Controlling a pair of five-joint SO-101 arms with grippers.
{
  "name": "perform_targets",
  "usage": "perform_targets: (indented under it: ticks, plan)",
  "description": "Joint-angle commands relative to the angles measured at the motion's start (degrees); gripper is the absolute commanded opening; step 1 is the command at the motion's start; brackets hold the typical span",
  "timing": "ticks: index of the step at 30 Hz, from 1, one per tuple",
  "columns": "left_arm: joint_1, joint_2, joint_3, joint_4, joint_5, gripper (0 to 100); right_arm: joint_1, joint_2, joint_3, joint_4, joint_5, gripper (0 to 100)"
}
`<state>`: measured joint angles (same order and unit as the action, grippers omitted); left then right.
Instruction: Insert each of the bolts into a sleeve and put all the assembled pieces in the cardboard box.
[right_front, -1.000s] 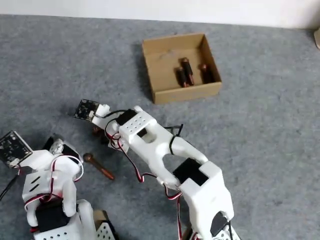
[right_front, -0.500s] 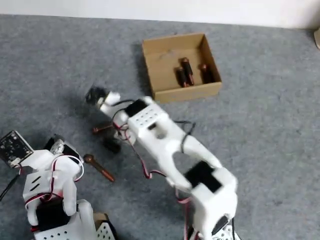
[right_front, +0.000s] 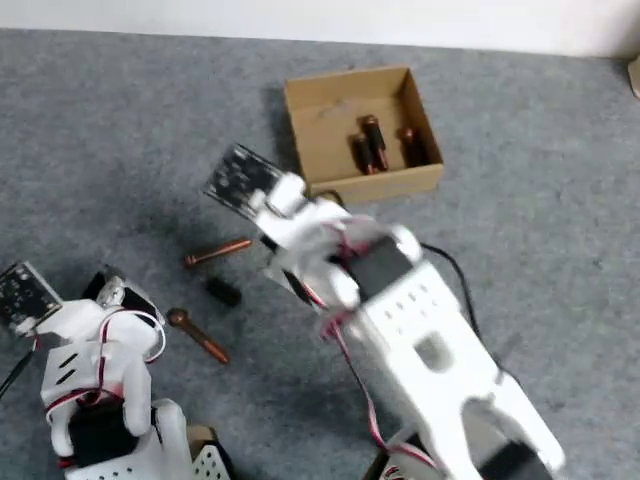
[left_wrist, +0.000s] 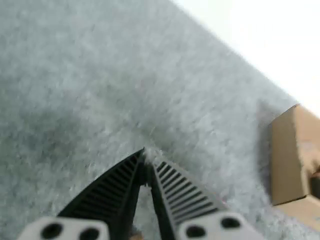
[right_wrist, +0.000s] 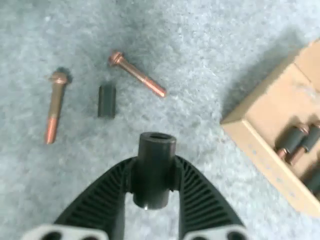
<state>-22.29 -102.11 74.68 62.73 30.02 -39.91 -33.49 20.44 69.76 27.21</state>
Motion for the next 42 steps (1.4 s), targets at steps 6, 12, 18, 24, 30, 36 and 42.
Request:
perform_targets:
  ticks: [6, 12, 18, 24, 30, 36, 42]
  plan:
    - [7.78, 10.77, -7.78, -1.93, -0.35, 1, 9.8, -30.11, 16.13, 2.15, -0.53, 0.5]
    - [15.69, 38.37, -18.07, -4.75, 0.09, 1, 11.47, -45.32, 29.32, 2.42, -0.53, 0.5]
    - [18.15, 69.93, -28.53, -4.84, 3.96, 1, 11.47, -55.96, 39.96, 2.07, -0.62, 0.5]
    - [23.34, 86.29, -36.09, 1.32, 4.13, 1, 11.47, -62.46, 50.59, -2.59, -0.62, 0.5]
    - [28.44, 87.69, -38.11, 0.09, 6.33, 1, 11.56, -63.6, 53.93, -5.14, -0.62, 0.5]
    - [19.56, 87.87, -34.95, -16.26, 35.34, 1, 11.56, -63.6, 54.29, -5.14, -0.62, 0.5]
    - [20.0, 87.87, -34.07, -21.45, 39.82, 2, 11.47, -63.6, 59.21, -10.07, -0.62, 0.5]
